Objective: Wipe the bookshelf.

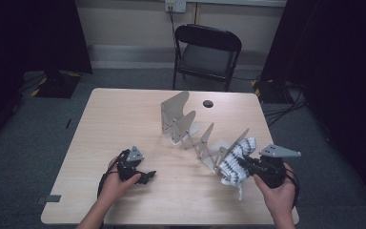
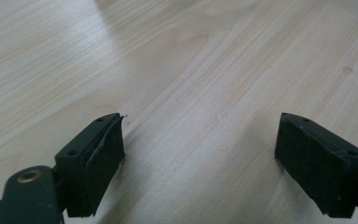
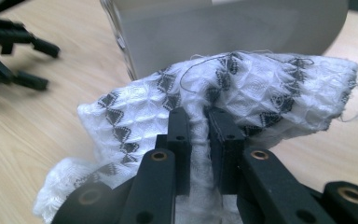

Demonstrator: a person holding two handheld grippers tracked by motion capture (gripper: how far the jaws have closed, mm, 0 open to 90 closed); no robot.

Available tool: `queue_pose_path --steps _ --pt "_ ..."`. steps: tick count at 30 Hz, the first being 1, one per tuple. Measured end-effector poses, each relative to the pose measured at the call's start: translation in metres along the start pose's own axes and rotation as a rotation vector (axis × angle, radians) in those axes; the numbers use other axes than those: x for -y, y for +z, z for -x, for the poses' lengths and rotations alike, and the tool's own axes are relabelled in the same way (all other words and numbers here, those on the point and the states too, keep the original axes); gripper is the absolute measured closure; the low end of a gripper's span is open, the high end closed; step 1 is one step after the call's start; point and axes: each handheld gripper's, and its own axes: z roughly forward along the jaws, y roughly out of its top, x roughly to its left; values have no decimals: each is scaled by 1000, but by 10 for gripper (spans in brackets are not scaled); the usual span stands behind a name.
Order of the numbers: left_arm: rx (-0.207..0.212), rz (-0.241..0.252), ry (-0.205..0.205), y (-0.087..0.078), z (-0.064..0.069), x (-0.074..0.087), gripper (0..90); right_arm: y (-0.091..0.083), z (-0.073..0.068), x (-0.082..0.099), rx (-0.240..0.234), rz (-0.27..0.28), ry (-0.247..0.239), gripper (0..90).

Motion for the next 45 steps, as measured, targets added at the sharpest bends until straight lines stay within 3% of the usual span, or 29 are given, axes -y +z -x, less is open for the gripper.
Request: queue_pose_path --steps 5,18,28,36,45 --pt "0 -1 2 0 0 0 152 1 -8 -12 4 4 -38 801" --pt "0 1 -1 0 0 0 152 44 -12 28 -17 -91 1 801" --pt "0 0 -1 0 0 0 152 67 -11 56 -9 -143 34 796" --pt "1 1 0 0 0 0 152 78 -12 66 -8 -173 34 783" --pt "0 0 0 0 0 0 152 73 -8 66 2 -193 11 705"
